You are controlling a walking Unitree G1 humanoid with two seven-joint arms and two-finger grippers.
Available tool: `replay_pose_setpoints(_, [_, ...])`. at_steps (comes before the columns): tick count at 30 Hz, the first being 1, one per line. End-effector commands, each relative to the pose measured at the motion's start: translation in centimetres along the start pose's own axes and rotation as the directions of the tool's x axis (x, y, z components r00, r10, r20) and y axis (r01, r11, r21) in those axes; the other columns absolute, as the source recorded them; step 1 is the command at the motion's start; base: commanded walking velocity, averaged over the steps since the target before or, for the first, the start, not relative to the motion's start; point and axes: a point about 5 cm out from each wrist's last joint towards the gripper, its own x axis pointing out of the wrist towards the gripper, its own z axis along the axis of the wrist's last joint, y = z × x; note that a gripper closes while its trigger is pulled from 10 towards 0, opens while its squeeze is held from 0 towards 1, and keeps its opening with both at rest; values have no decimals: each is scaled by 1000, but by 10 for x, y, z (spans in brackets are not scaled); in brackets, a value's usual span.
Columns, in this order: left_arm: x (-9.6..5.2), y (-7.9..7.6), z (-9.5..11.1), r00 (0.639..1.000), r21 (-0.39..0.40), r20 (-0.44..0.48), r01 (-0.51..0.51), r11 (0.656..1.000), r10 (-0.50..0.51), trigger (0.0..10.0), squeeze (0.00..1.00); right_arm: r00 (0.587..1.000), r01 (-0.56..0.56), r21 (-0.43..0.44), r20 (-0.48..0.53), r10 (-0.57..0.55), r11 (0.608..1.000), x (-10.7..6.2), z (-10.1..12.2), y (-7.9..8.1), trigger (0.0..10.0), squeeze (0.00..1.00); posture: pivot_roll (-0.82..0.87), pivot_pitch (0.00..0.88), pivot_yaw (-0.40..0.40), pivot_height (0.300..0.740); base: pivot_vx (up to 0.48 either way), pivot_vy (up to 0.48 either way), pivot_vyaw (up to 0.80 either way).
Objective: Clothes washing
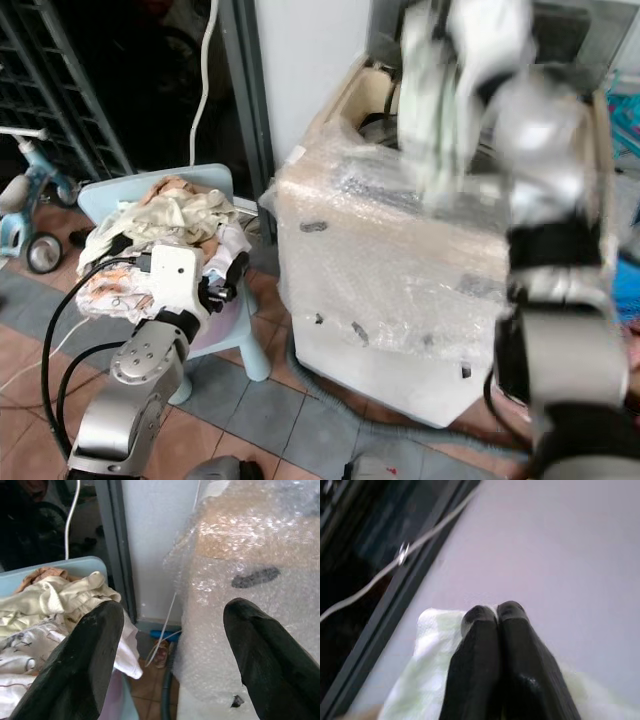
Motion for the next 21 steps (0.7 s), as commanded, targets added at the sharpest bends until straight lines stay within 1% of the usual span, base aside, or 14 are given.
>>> replay_pose_setpoints(1, [1, 4, 1, 999, 9, 8, -39, 999, 39, 10000, 0, 997, 74, -24, 5, -74, 997, 4, 2, -12, 0, 0, -23, 0, -7, 740, 0, 0, 0])
replay_pose_setpoints(2, [1, 5, 2, 999, 5, 11, -49, 999, 49, 10000, 0, 996, 87, -33, 0, -87, 996, 6, 1, -15, 4824, 0, -23, 0, -7, 740, 0, 0, 0])
replay_pose_setpoints(3, [1, 6, 2, 998, 0, 12, -66, 998, 66, 10000, 0, 997, 53, -17, -63, -54, 998, 4, -13, -9, 10000, 0, -23, 0, -7, 740, 0, 0, 0])
replay_pose_setpoints(4, [1, 6, 2, 998, -2, 12, -69, 998, 69, 10000, 0, 992, 21, -18, -123, -23, 1000, -1, -28, -2, 10000, 1000, -21, 0, -12, 740, 0, 0, 0])
replay_pose_setpoints(5, [1, 6, 2, 997, -3, 13, -70, 998, 70, 10000, 0, 977, -29, -12, -213, 26, 999, -11, -52, 9, 10000, 1000, -18, 0, -10, 740, 0, 0, 0])
replay_pose_setpoints(6, [1, 5, 2, 998, -4, 13, -68, 998, 69, 10000, 0, 967, -44, 1, -250, 42, 999, -18, -63, 14, 10000, 1000, -19, 0, -4, 740, 0, 0, 0])
replay_pose_setpoints(7, [1, 5, 2, 998, -4, 13, -66, 998, 66, 10000, 0, 966, -40, 9, -256, 41, 999, -21, -65, 15, 10000, 1000, -19, 0, -4, 740, 0, 0, 0])
replay_pose_setpoints(10, [1, 5, 2, 998, -2, 10, -58, 998, 58, 10000, 0, 965, -33, 17, -258, 36, 999, -24, -68, 15, 10000, 1000, -26, 0, 3, 740, 0, 0, 0])
replay_pose_setpoints(13, [4, 4, 2, 999, 3, 8, -40, 999, 40, 10000, 0, 965, -10, 28, -262, 17, 1000, -35, -74, 11, 10000, 1000, -44, 0, 15, 740, 0, 0, 0])
replay_pose_setpoints(15, [6, 3, 3, 999, 3, 9, -48, 999, 48, 10000, 0, 966, -1, 40, -258, 11, 999, -43, -77, 12, 10000, 1000, -46, 0, 16, 740, 0, 0, 0])
replay_pose_setpoints(17, [7, 2, 4, 998, -7, 18, -59, 998, 59, 10000, 0, 973, 23, 60, -231, -8, 998, -52, -78, 17, 10000, 1000, -45, 0, 17, 740, 0, 0, 0])
replay_pose_setpoints(20, [6, 3, 7, 997, -18, 35, -73, 997, 74, 10000, 0, 983, 34, 52, -183, -24, 998, -58, -73, 27, 10000, 1000, -40, 0, 19, 740, 0, 0, 0])
replay_pose_setpoints(21, [5, 4, 10, 995, -2, 58, -86, 996, 86, 10000, 0, 987, 38, 58, -156, -28, 998, -63, -70, 35, 10000, 1000, -37, 0, 22, 740, 0, 0, 0])
